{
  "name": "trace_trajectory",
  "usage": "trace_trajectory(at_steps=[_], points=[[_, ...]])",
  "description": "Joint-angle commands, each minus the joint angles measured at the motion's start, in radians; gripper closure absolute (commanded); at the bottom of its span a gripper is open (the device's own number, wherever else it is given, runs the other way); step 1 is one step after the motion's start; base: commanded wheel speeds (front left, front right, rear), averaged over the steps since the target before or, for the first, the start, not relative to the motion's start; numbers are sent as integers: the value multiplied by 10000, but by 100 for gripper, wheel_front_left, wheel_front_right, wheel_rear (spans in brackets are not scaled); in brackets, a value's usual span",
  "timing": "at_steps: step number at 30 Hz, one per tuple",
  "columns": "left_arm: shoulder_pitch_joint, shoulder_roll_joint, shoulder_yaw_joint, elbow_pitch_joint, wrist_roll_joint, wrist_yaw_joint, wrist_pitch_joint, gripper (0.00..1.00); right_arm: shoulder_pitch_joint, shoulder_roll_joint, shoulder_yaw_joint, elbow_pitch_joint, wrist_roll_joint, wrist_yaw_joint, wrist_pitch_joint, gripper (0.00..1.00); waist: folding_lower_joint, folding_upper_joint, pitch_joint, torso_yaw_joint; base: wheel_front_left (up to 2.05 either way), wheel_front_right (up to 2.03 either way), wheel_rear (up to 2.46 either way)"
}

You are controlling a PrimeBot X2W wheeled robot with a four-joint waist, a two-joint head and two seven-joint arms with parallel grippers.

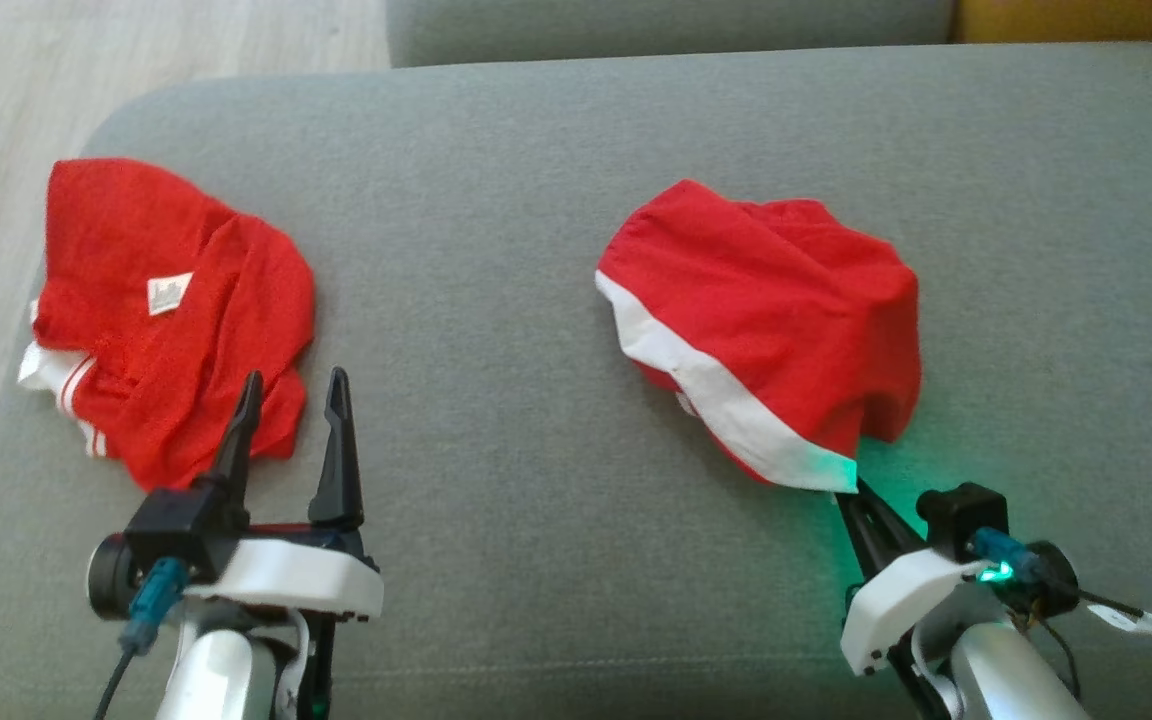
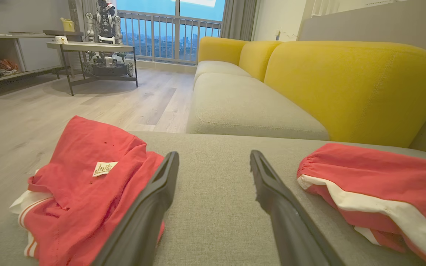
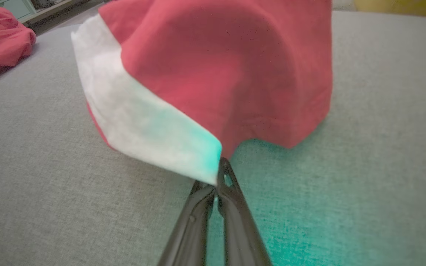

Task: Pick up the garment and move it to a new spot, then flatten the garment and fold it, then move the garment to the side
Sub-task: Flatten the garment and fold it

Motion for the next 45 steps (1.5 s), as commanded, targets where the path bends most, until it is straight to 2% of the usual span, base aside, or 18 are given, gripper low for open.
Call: trace_trajectory(at_steps=[1,7,16,22,25,31,40,45], points=[[-397,-11,352,-255,42,-76,-55,0,-223,-22,43,-445,-350,-2,-144,100,-1,0,-101,-251,0,0,0],[-418,-14,200,121,20,-110,-55,0,147,-22,-445,-1003,-1110,-2,125,100,-1,0,-295,-825,0,0,0],[-1179,-15,-415,1992,-74,-33,-55,0,1078,-22,-116,-3457,-2105,-2,1957,100,-1,0,-181,-2176,0,0,0],[-2239,-15,-803,3327,-254,-270,-55,0,1464,-22,-292,-4591,-2410,-2,2828,100,-1,0,117,-2875,0,0,0],[-2663,-16,-1081,3966,-260,-529,-25,0,1530,-22,-351,-4863,-2391,-2,3031,100,-1,0,283,-3119,0,0,0],[-3286,-16,-1674,5085,-169,-983,182,0,1447,-22,-303,-5158,-2234,-2,3097,100,-1,0,593,-3356,0,0,0],[-4092,92,-1914,6263,45,-970,101,0,1313,-22,-326,-5234,-2026,-2,3014,100,-1,0,922,-3377,0,0,0],[-4433,136,-2108,6738,91,-1135,49,0,1246,-22,-309,-5189,-1928,-2,2975,100,-1,0,1024,-3387,0,0,0]])
